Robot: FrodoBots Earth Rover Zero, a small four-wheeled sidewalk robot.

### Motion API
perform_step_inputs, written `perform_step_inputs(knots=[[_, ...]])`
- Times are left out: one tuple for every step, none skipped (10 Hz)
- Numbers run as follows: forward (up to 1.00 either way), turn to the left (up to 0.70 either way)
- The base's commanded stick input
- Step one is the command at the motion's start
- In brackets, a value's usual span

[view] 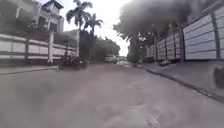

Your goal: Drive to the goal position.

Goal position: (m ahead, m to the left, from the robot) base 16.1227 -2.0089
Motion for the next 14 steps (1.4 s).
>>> perform_step_inputs(knots=[[1.0, -0.39], [1.0, -0.22], [1.0, 0.0], [1.0, 0.0], [1.0, 0.0], [1.0, 0.0], [1.0, 0.0], [1.0, 0.0], [1.0, 0.0], [1.0, 0.0], [1.0, 0.0], [1.0, 0.0], [1.0, 0.0], [1.0, 0.0]])
